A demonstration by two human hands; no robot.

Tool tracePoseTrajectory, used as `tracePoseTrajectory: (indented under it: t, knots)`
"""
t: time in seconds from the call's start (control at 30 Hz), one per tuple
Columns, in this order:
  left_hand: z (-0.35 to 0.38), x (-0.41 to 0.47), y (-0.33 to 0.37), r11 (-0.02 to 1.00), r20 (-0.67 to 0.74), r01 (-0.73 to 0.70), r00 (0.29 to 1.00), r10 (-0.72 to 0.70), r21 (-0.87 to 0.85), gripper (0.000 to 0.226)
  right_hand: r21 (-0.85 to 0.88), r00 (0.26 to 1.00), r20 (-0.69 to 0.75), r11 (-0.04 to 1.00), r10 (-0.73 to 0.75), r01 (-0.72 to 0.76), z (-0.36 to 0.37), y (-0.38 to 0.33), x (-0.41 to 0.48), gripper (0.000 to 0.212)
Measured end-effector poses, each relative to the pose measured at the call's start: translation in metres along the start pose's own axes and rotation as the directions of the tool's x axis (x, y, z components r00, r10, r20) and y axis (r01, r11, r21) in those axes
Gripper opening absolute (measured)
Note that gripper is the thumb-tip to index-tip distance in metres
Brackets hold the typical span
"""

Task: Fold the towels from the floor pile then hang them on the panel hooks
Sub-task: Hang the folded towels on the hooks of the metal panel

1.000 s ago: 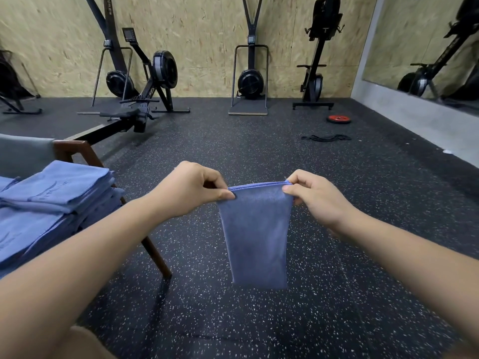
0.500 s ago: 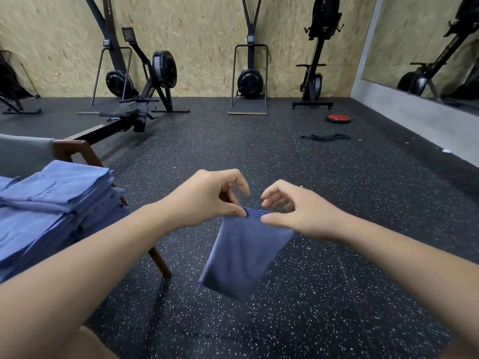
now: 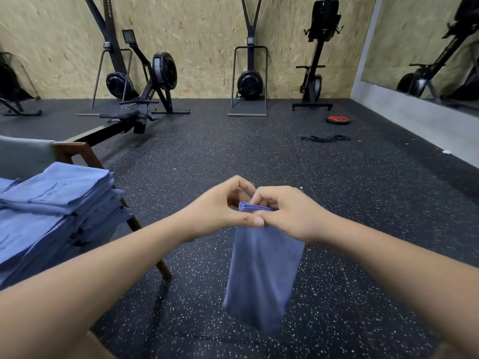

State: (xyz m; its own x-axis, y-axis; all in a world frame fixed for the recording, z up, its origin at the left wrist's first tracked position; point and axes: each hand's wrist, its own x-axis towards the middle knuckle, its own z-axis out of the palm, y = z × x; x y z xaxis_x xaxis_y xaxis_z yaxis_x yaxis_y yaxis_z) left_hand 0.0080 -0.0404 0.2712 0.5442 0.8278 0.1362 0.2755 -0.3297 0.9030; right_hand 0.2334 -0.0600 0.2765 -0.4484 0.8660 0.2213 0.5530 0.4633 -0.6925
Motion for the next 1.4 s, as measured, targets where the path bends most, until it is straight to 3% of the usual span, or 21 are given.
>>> tracePoseTrajectory:
  t: [0.13, 0.3, 0.47, 0.57, 0.9, 1.0, 1.17, 1.27, 1.4]
  knots:
    - [0.015, -0.001, -0.012, 0.992, 0.156, 0.126, 0.980, -0.127, 0.018, 0.040, -0.060, 0.997, 0.000, 0.995, -0.074, 0.074, -0.019, -0.011, -0.004, 0.007]
    - [0.023, 0.003, -0.023, 0.984, 0.166, 0.157, 0.972, -0.168, 0.080, 0.027, 0.020, 0.988, -0.130, 0.996, -0.084, 0.087, -0.048, -0.013, -0.010, 0.007]
    - [0.006, 0.009, -0.047, 0.939, 0.137, 0.190, 0.962, -0.236, 0.285, 0.042, 0.059, 0.943, -0.326, 0.994, -0.064, 0.088, -0.080, -0.002, -0.013, 0.012]
    - [-0.012, 0.010, -0.060, 0.938, 0.126, 0.209, 0.960, -0.251, 0.275, 0.034, 0.045, 0.897, -0.441, 0.997, -0.034, 0.060, -0.096, 0.013, -0.016, 0.017]
    - [-0.070, 0.011, -0.070, 0.963, -0.185, 0.250, 0.956, -0.228, 0.105, 0.022, 0.113, 0.746, -0.659, 0.993, 0.098, -0.031, -0.109, 0.058, -0.017, 0.018]
    - [-0.069, 0.013, -0.062, 0.961, -0.244, 0.250, 0.931, -0.272, -0.115, 0.017, 0.113, 0.724, -0.677, 0.991, 0.131, -0.073, -0.105, 0.066, -0.017, 0.019]
    - [-0.058, 0.018, -0.053, 0.860, -0.352, 0.147, 0.869, -0.349, -0.489, 0.012, 0.171, 0.676, -0.713, 0.981, 0.185, -0.089, -0.094, 0.073, -0.015, 0.020]
    - [-0.047, 0.024, -0.047, 0.859, -0.493, 0.037, 0.806, -0.328, -0.510, 0.019, 0.173, 0.654, -0.727, 0.978, 0.209, -0.119, -0.089, 0.075, -0.014, 0.023]
    - [-0.043, 0.028, -0.041, 0.917, -0.655, -0.002, 0.701, -0.284, -0.399, 0.036, 0.183, 0.648, -0.721, 0.969, 0.246, -0.165, -0.084, 0.075, -0.014, 0.026]
